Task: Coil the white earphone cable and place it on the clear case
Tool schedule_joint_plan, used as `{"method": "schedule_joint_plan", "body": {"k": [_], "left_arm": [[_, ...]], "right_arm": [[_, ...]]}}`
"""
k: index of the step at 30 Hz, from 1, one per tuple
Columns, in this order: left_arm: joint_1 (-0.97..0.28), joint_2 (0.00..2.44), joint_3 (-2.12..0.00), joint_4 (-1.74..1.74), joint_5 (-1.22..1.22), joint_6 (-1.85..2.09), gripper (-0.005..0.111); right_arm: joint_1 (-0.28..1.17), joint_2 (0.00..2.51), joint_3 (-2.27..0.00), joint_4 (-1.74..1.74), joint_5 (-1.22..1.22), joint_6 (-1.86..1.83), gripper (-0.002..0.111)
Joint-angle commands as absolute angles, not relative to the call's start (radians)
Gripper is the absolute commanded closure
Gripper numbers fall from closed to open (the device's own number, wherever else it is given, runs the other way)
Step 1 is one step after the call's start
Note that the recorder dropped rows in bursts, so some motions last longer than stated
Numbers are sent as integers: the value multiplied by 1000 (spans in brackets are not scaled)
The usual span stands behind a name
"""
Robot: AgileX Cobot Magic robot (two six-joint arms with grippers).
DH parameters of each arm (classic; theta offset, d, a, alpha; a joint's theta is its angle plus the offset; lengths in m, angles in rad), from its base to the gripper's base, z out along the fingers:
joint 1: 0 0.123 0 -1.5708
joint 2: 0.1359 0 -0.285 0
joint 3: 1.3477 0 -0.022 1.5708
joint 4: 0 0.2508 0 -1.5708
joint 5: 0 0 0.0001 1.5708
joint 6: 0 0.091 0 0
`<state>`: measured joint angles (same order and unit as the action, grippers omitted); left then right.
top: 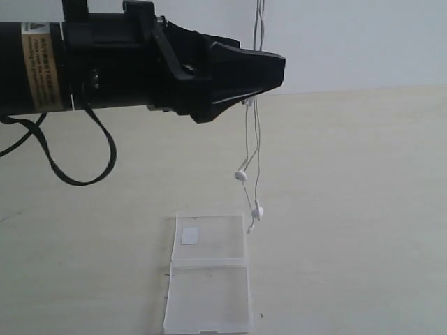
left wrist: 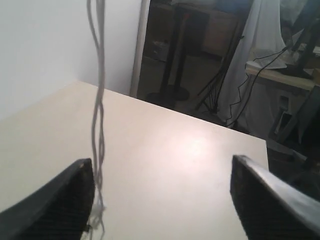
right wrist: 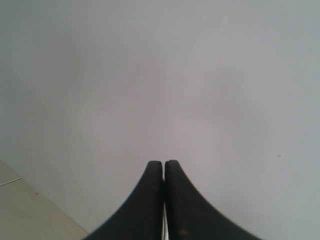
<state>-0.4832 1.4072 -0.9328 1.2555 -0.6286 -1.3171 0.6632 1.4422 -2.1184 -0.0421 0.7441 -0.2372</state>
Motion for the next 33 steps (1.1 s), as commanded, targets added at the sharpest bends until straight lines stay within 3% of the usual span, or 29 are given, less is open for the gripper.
{"method": "schedule_joint_plan", "body": {"k": [1, 4, 7, 12, 26, 33], "left_arm": [[-490, 1454, -970, 1246, -599, -1260, 34], [-490, 1478, -987, 1246, -599, -1255, 35], [-490, 1494, -991, 1246, -599, -1255, 49], [-490, 1487, -991, 1286, -616, -1317, 106], [-490, 1479, -991, 1306, -547, -1424, 107], [-487, 1445, -991, 1298, -514, -1426, 107]], "right_arm": [[662, 1442, -2122, -51, 744, -205, 108], [662, 1442, -2122, -51, 751, -205, 108], [662, 1442, -2122, -51, 755, -205, 108], [662, 1440, -2122, -54, 774, -205, 108], [662, 1396, -2122, -235, 802, -124, 108], [662, 1307, -2122, -422, 1127, -56, 108]]}}
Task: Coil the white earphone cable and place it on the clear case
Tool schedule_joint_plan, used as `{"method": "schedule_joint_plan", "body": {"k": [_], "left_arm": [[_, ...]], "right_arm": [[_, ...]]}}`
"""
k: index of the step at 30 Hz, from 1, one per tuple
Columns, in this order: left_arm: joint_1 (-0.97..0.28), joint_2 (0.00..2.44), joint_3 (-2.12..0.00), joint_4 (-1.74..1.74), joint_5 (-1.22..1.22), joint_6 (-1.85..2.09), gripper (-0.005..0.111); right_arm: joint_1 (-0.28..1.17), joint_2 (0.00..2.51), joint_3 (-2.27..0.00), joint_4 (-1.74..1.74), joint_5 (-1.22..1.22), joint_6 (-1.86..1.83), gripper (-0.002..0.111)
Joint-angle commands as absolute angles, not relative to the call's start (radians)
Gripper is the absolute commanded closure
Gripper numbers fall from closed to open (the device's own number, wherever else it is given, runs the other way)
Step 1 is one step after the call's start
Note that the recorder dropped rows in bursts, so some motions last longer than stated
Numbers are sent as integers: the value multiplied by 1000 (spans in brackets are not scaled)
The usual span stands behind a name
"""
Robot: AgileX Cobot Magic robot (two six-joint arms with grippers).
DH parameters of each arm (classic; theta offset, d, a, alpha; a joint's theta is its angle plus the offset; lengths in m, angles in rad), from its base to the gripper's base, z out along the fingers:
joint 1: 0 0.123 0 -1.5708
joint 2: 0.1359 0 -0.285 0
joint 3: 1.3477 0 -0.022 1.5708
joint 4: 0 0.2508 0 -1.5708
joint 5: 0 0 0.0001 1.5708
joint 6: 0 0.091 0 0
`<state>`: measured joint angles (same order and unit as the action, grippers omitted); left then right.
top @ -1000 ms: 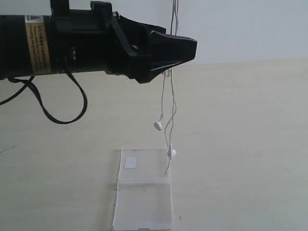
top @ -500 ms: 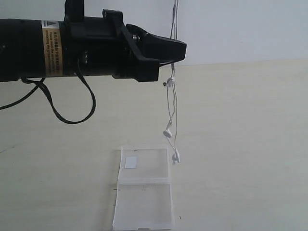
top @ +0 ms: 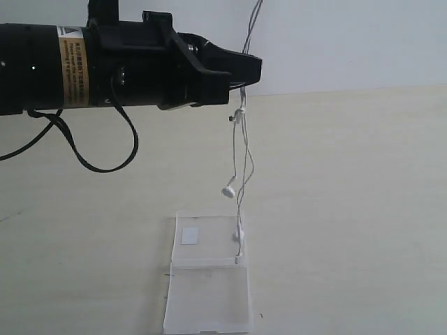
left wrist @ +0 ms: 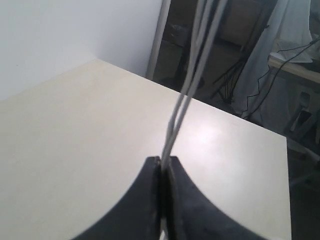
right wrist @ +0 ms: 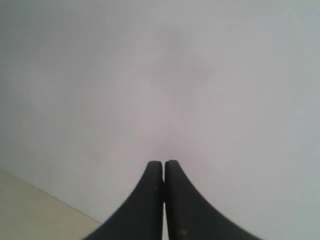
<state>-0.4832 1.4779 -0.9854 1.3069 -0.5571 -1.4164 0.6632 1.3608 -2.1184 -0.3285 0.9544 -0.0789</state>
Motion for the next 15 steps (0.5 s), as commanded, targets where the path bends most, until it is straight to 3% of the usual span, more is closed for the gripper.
{"method": "schedule_joint_plan", "body": {"k": [1, 8, 15], "left_arm": [[-487, 1430, -991, 1298, -493, -1426, 107], [-487, 1296, -1019, 1298, -378, -1446, 107], [-487, 1163, -1061, 1305, -223, -1510, 107]], "right_arm": [[662, 1295, -2122, -424, 1180, -56, 108], [662, 1180, -2051, -344, 1221, -49, 108], [662, 1042, -1829, -269, 1221, 10, 108]]}}
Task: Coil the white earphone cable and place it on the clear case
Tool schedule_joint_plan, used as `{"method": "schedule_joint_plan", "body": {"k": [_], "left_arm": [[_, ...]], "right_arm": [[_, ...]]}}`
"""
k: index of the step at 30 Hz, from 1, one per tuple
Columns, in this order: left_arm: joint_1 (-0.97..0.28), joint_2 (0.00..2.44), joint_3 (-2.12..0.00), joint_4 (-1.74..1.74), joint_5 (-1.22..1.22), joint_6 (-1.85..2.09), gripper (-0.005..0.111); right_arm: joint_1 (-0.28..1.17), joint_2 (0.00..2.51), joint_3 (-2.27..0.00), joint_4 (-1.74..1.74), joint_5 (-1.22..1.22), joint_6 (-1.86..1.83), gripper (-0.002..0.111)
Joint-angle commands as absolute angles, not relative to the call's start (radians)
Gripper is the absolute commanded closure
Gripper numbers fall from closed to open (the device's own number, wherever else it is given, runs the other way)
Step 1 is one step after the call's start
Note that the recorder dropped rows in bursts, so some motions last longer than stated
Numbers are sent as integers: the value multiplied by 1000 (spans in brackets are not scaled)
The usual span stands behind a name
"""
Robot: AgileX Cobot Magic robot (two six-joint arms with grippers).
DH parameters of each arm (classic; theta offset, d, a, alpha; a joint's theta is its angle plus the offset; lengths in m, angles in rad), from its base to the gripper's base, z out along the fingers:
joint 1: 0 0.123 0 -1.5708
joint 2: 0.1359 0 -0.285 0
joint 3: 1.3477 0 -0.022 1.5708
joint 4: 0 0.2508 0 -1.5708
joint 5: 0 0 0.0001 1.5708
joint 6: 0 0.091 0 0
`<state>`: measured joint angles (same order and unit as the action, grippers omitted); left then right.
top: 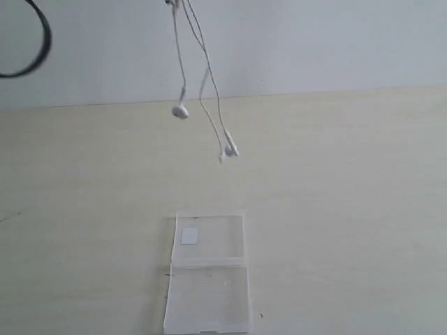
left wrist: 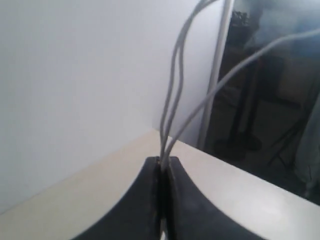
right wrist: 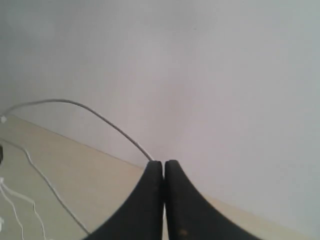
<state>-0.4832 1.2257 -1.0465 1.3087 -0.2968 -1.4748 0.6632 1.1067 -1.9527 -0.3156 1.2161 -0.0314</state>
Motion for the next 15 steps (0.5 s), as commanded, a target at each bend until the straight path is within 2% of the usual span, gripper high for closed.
{"method": "schedule_joint_plan", "body": {"k": [1, 4, 8, 11, 13, 14, 15], "left_arm": [[-487, 1151, -1061, 1305, -222, -1526, 107], [-487, 1122, -1061, 1307, -222, -1608, 107], [-487, 1093, -1061, 1507, -226, -1790, 107], [-487, 1090, -1059, 1733, -259, -2026, 107], [-487, 1090, -1058, 1744, -276, -2052, 107], [-487, 1088, -1058, 1744, -272, -2048, 107], [-487, 1084, -1058, 1744, -265, -2045, 107]], "right_arm": [[662, 1024, -1783, -233, 1221, 10, 108], [662, 986, -1642, -151, 1221, 0, 108], [662, 993, -1357, -26, 1221, -70, 108], [662, 1052, -1177, 175, 994, -180, 108], [662, 1106, -1123, 281, 929, -250, 98], [662, 1147, -1113, 300, 943, -256, 85], [662, 1168, -1111, 297, 952, -256, 77]]}}
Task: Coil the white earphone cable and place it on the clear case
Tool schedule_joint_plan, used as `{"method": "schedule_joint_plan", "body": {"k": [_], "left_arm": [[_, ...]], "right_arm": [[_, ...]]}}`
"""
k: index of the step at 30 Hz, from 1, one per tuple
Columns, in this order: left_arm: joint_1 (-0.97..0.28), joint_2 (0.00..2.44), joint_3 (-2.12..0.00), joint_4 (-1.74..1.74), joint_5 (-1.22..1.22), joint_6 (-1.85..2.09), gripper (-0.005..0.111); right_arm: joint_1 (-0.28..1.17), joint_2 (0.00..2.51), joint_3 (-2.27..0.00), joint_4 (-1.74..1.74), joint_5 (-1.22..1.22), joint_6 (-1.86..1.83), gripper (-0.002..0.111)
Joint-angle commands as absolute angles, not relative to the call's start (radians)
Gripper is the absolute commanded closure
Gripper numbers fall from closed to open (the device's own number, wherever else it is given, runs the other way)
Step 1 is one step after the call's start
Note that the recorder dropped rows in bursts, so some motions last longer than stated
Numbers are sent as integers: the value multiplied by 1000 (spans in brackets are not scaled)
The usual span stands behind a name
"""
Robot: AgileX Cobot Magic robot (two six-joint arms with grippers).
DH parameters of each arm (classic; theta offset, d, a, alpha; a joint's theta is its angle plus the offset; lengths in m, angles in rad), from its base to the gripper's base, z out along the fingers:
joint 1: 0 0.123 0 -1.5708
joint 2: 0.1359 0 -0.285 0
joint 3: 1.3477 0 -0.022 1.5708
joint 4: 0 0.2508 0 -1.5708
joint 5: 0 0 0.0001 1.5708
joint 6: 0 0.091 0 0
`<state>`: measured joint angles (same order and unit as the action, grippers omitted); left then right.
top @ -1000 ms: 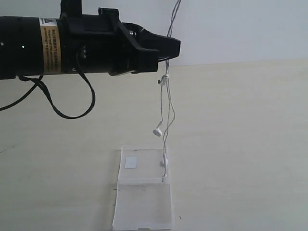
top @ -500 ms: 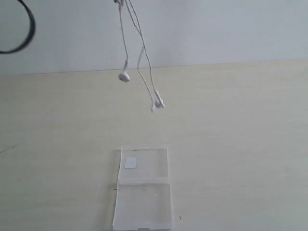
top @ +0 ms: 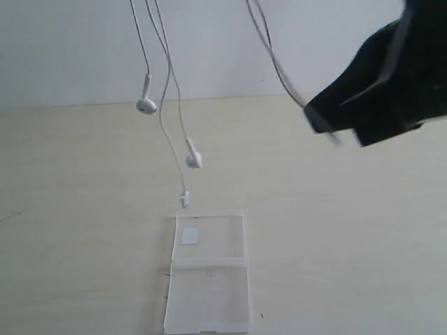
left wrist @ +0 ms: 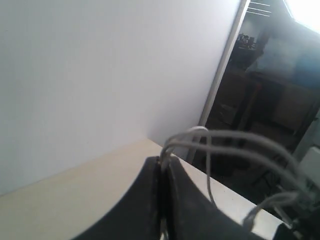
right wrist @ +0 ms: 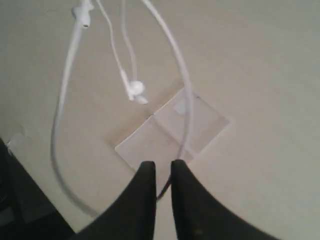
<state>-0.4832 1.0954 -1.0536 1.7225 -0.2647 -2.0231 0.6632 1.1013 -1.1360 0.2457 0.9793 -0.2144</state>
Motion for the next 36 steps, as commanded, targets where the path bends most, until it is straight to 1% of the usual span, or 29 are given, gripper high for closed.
{"method": "schedule_joint_plan", "body": {"k": [1, 3, 4, 9, 12, 16, 19, 21, 25, 29, 36], "left_arm": [[-487, 1080, -1058, 1744, -252, -2038, 107], [-475, 1075, -1058, 1744, -236, -2003, 107], [-461, 1075, -1058, 1744, -246, -1991, 107], [-345, 1075, -1058, 1744, -358, -1991, 107], [-264, 1075, -1058, 1744, -473, -1991, 107], [-166, 1075, -1058, 1744, -679, -1822, 107], [-112, 1071, -1058, 1744, -741, -1776, 107], [-95, 1071, -1058, 1744, -765, -1727, 107], [-80, 1068, -1058, 1744, -836, -1501, 107], [-80, 1056, -1058, 1744, -822, -1488, 107], [-80, 1041, -1058, 1744, -787, -1338, 107]], "right_arm": [[662, 1208, -1109, 284, 983, -252, 64], [662, 1245, -1109, 270, 1018, -250, 50], [662, 1247, -1109, 270, 1028, -250, 49], [662, 1232, -1109, 270, 1048, -254, 48], [662, 1221, -1109, 299, 1050, -262, 48], [662, 1221, -1109, 410, 1042, -377, 48], [662, 1221, -1109, 503, 1031, -497, 48], [662, 1221, -1109, 537, 1020, -548, 48], [662, 1221, -1109, 545, 998, -586, 48], [662, 1221, -1109, 544, 965, -609, 48], [662, 1221, -1109, 551, 948, -636, 48]]}}
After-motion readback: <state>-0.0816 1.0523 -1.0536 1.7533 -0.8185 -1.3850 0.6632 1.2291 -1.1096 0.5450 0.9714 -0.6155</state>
